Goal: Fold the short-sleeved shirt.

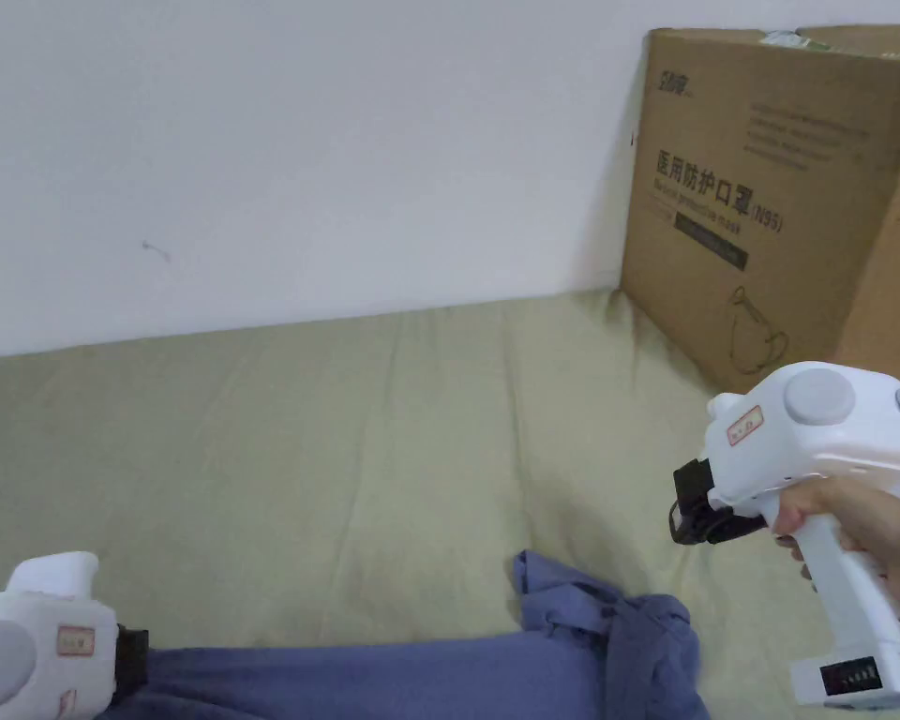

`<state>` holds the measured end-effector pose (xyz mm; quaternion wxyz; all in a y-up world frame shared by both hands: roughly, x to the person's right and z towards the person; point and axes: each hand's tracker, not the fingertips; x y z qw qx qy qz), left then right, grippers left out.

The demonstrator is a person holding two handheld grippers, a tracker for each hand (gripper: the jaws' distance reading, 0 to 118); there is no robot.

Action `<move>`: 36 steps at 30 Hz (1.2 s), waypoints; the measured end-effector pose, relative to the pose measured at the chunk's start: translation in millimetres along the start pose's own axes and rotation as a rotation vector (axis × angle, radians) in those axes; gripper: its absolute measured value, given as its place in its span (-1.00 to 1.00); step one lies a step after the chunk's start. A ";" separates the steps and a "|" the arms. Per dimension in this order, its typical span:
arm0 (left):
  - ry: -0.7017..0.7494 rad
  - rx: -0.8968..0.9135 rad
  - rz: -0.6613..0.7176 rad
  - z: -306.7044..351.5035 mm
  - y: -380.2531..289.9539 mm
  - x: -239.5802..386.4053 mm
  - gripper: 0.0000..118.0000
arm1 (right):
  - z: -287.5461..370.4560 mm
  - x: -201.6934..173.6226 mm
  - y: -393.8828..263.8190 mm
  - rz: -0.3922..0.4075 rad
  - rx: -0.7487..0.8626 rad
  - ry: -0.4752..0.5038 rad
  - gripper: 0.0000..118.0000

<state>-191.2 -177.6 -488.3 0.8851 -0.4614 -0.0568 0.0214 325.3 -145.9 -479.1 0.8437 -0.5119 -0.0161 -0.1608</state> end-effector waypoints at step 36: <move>0.046 0.223 0.029 107.5 64.0 -40.7 -0.95 | 111.9 -14.5 50.2 0.050 0.178 0.126 -0.86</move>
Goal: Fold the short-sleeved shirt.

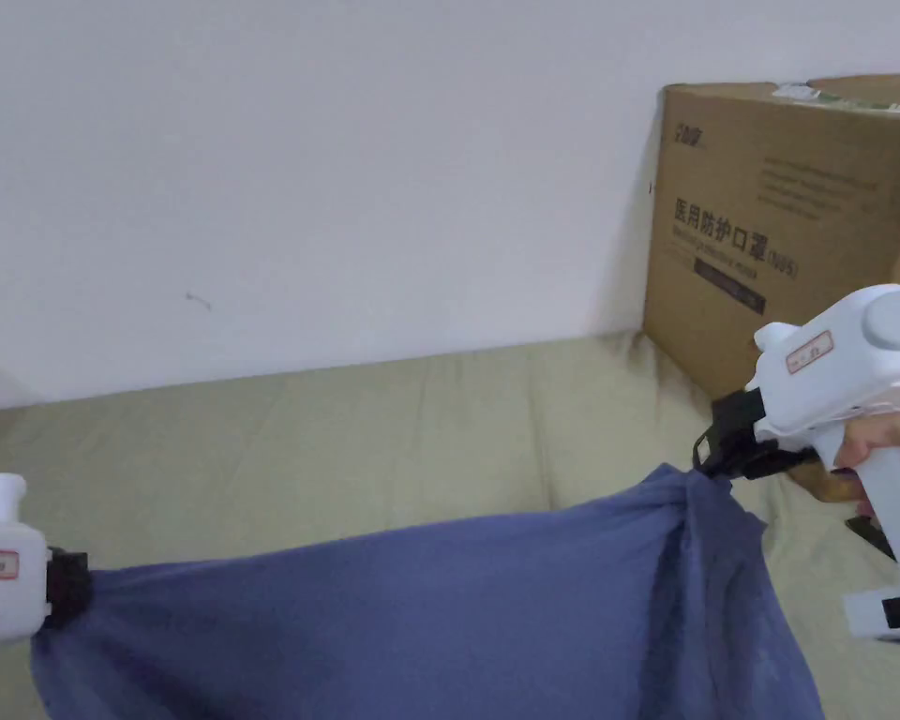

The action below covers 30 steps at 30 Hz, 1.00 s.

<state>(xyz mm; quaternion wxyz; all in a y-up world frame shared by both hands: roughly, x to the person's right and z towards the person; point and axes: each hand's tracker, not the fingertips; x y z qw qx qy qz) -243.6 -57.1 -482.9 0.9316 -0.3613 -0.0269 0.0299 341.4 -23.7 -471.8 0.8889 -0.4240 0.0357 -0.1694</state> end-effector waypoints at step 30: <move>0.132 0.487 -0.050 174.1 222.7 9.5 -0.95 | 195.4 -134.5 153.9 0.093 0.404 0.161 -0.86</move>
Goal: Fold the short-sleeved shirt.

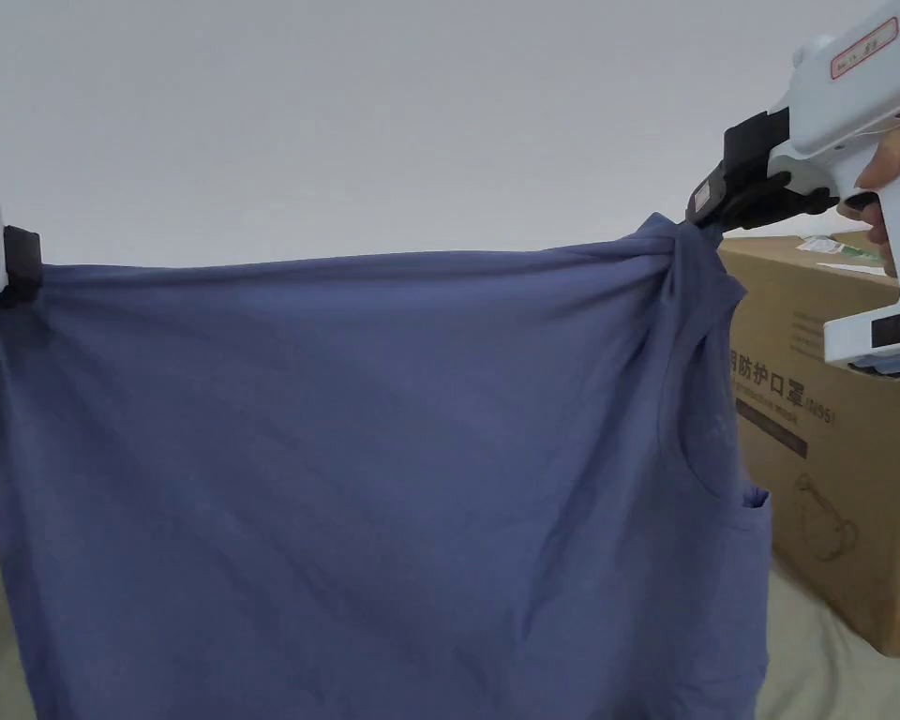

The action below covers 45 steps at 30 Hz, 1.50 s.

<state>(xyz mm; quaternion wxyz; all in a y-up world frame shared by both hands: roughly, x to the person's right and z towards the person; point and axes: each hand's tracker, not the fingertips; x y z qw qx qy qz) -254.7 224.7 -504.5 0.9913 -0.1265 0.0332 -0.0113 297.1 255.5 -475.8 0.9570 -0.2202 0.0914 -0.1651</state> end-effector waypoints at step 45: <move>0.062 -0.724 -0.074 -181.5 -428.1 10.2 -0.95 | -258.8 144.0 -367.4 -0.156 -0.631 -0.188 -0.86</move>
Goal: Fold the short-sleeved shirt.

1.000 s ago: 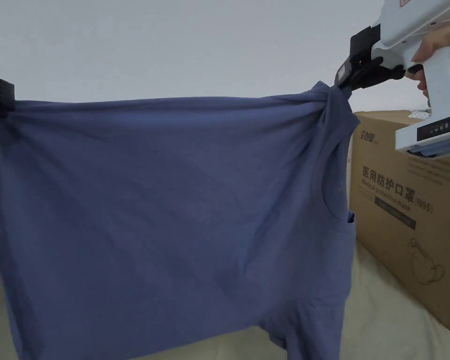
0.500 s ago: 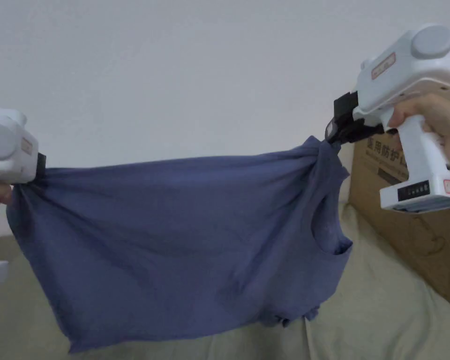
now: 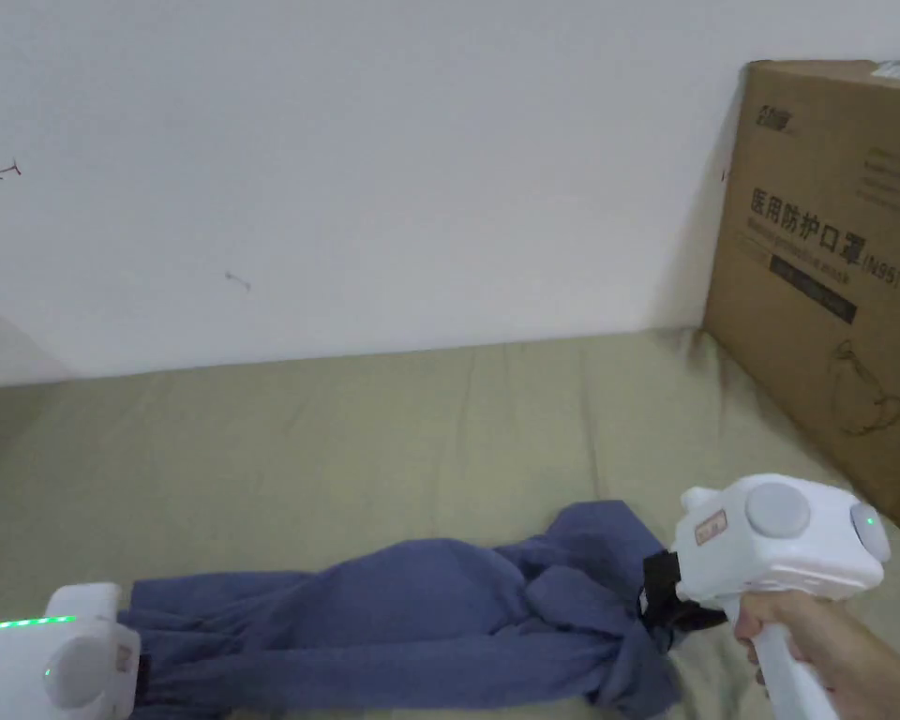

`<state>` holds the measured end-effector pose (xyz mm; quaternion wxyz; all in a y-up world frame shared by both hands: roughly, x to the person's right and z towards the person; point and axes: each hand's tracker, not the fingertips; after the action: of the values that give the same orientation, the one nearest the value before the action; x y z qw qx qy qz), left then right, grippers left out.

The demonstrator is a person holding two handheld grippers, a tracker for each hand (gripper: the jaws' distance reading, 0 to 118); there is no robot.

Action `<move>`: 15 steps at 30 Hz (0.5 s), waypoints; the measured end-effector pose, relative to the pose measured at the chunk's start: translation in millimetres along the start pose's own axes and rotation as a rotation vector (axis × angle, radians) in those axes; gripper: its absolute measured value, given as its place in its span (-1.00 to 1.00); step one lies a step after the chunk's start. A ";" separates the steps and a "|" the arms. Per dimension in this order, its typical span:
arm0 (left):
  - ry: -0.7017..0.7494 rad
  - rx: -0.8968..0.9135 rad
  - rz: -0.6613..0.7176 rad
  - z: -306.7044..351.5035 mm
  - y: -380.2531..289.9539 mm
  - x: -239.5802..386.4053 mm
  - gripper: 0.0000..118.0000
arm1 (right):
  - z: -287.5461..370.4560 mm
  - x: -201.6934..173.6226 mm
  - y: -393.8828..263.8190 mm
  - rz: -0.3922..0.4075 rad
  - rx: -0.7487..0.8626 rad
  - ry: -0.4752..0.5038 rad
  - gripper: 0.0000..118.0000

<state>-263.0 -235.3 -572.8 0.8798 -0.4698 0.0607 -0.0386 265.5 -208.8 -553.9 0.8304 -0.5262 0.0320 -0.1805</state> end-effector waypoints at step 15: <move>-0.105 0.063 0.108 155.6 -201.2 -74.6 -0.95 | 118.7 32.2 -235.1 0.110 0.040 0.121 -0.86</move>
<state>-316.7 -209.9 -314.5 0.8971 -0.4390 0.0387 0.0319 261.8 -206.8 -288.6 0.8459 -0.4952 0.1073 -0.1666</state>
